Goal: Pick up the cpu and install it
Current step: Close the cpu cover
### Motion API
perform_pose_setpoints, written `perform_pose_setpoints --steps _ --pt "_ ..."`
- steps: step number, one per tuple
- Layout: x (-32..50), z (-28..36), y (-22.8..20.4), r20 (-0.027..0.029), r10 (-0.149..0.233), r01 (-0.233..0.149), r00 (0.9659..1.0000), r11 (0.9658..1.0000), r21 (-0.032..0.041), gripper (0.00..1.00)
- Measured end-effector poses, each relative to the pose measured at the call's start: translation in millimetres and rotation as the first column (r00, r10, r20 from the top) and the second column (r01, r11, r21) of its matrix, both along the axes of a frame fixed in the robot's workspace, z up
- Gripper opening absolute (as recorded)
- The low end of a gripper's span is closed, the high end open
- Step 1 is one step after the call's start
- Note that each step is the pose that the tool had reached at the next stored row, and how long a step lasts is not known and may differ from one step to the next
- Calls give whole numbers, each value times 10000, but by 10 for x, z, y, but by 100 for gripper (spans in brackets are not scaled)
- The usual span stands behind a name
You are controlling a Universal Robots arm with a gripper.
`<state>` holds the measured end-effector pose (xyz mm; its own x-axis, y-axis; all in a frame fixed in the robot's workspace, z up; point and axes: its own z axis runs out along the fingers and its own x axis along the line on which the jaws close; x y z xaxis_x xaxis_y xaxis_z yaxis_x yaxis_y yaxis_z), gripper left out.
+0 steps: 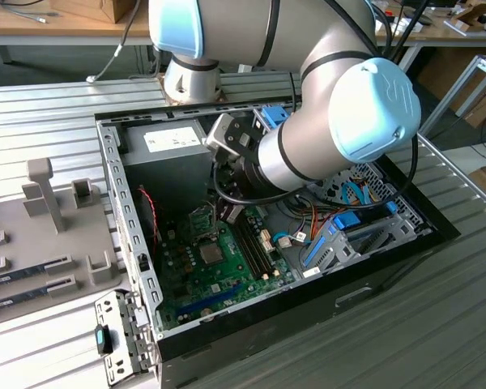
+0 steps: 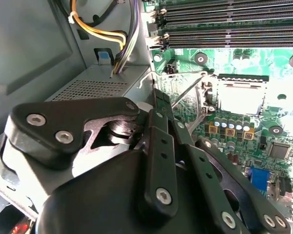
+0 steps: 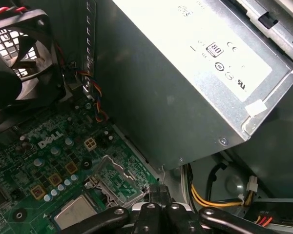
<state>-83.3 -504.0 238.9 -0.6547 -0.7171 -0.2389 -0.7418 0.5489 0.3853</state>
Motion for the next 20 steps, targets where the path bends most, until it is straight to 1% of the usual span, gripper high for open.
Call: perform_pose_setpoints --steps 1,2,3,4,8,11,15,20 --pt "0 0 0 0 0 0 10000 9999 -109 11" --pt "0 1 0 0 0 0 10000 9997 -241 11" --pt "0 3 0 0 0 0 10000 9994 -351 11" --pt "0 3 -1 0 0 0 10000 9992 -402 11" --pt "0 4 -3 0 0 0 10000 9988 -492 11" --pt "-1 9 -10 0 -1 1 10000 9986 -531 11" --pt "0 11 -26 0 0 0 10000 9984 -563 11" --pt "0 13 -33 0 0 0 10000 9982 -592 11"
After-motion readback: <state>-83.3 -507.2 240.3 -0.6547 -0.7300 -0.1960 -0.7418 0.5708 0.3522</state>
